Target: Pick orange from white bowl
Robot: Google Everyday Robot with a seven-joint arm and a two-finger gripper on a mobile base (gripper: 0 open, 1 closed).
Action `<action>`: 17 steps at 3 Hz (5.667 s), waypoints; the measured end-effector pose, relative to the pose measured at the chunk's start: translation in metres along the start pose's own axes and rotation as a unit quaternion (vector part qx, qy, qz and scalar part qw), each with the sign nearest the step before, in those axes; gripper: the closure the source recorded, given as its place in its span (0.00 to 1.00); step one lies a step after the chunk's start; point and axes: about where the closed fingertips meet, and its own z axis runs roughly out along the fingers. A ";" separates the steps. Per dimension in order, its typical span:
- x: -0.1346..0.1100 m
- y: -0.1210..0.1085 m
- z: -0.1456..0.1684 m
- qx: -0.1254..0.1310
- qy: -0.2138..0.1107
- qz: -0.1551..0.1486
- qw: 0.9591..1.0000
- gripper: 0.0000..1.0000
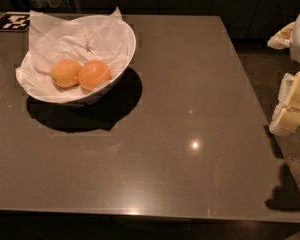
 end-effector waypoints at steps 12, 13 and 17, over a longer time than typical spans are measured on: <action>-0.245 -0.020 0.006 0.071 -0.001 -0.098 0.993 0.00; -0.276 -0.031 0.020 0.050 -0.017 -0.121 0.991 0.00; -0.346 -0.057 0.080 -0.026 -0.043 -0.113 0.992 0.00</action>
Offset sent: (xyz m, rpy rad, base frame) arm 0.0058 0.0507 0.0205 -0.1019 -0.0172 0.0238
